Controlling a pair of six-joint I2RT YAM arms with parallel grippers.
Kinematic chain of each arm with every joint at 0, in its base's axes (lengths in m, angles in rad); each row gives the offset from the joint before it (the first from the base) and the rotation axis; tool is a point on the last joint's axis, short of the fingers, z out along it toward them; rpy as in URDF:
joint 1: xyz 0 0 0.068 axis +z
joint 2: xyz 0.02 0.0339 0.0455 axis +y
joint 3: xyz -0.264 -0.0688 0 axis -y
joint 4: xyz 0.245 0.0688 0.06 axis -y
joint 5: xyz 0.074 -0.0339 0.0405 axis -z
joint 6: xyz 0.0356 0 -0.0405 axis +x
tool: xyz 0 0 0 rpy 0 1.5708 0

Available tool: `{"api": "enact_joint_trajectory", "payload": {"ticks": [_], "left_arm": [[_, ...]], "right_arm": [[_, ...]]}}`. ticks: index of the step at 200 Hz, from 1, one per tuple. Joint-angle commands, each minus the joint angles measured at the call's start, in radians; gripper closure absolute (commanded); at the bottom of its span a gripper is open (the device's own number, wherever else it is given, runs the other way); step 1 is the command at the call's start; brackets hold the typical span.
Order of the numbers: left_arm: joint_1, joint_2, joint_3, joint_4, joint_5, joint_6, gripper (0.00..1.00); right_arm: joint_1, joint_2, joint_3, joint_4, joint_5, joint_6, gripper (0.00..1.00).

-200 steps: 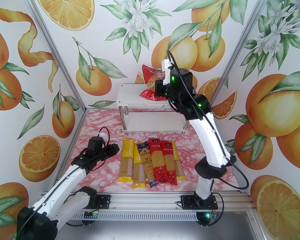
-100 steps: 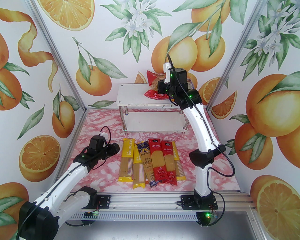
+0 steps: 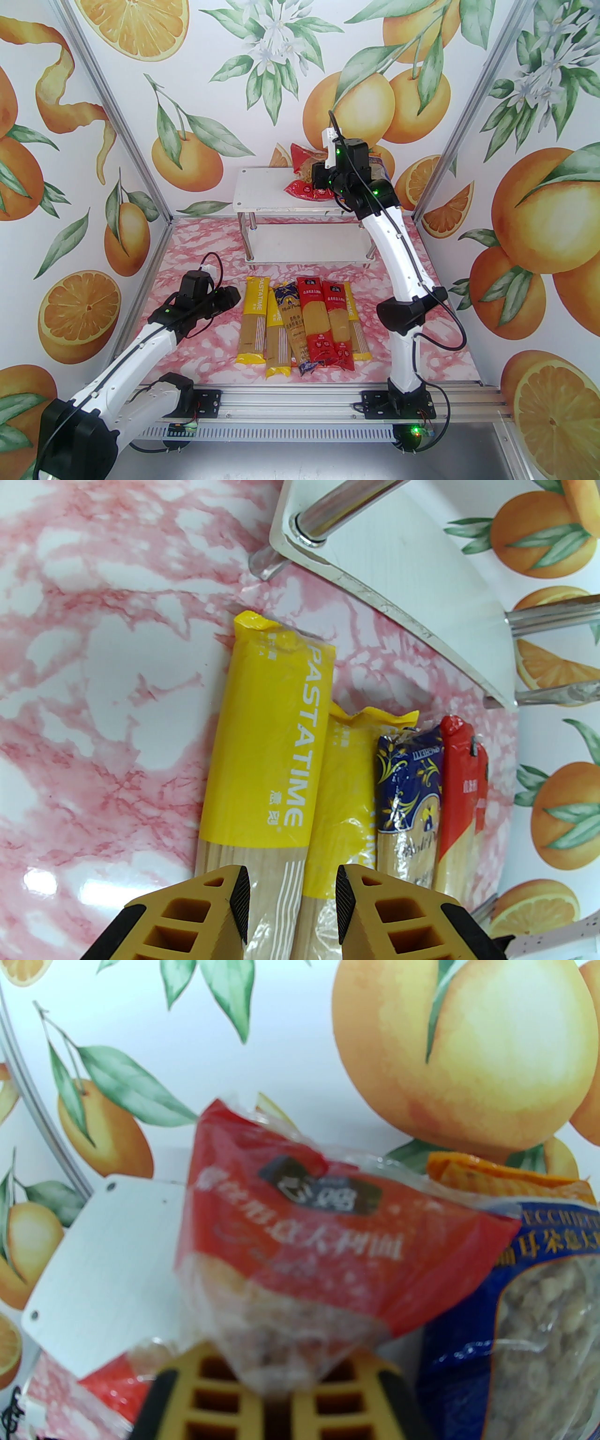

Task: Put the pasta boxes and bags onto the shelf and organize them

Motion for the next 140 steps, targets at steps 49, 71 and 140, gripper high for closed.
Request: {"api": "enact_joint_trajectory", "payload": {"ticks": [49, 71, 140], "left_arm": [[0.006, -0.004, 0.015, 0.028, 0.009, -0.004, 0.62], [0.006, -0.001, 0.017, 0.030, 0.012, -0.004, 0.59], [0.006, -0.006, 0.026, 0.027, 0.011, -0.004, 0.59]], "right_arm": [[0.008, 0.014, -0.005, 0.045, 0.041, -0.032, 1.00], [0.009, 0.013, -0.006, 0.025, 0.028, -0.028, 0.74], [0.008, -0.079, -0.061, 0.164, -0.053, 0.044, 0.11]]}}
